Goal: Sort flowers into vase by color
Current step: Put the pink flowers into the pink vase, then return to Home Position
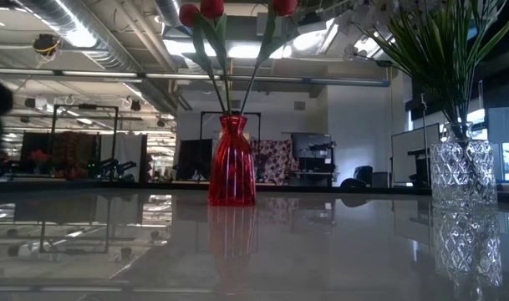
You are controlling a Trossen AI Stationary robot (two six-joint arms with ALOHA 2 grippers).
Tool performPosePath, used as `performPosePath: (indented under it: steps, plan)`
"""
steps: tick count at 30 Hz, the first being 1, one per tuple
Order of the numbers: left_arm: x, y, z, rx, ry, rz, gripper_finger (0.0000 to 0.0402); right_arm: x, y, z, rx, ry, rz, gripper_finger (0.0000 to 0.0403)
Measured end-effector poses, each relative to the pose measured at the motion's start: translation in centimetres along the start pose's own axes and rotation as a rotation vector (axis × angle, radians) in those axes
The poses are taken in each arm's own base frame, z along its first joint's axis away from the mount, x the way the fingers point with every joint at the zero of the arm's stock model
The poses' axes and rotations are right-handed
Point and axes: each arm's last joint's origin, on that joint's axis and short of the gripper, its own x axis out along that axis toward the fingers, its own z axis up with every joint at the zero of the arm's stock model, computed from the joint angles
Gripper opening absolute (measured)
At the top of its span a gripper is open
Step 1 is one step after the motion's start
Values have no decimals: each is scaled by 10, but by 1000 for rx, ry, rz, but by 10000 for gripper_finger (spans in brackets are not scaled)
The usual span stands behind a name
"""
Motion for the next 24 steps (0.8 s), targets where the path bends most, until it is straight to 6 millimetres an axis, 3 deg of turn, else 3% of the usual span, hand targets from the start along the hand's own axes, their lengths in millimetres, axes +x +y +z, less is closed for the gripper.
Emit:
performPosePath:
  steps: [4, 18, 24]
  plan:
    - [0, 0, 0, 0, 0, 0, 141, -4, 2, 1, 20, 31, -9, 197]
    - [0, 0, 0, 1, 0, 0, 141, -9, 2, -26, 222, 282, -104, 200]
    - [0, 0, 0, 1, 0, -1, 141, -19, 7, -30, 267, 280, -111, 200]
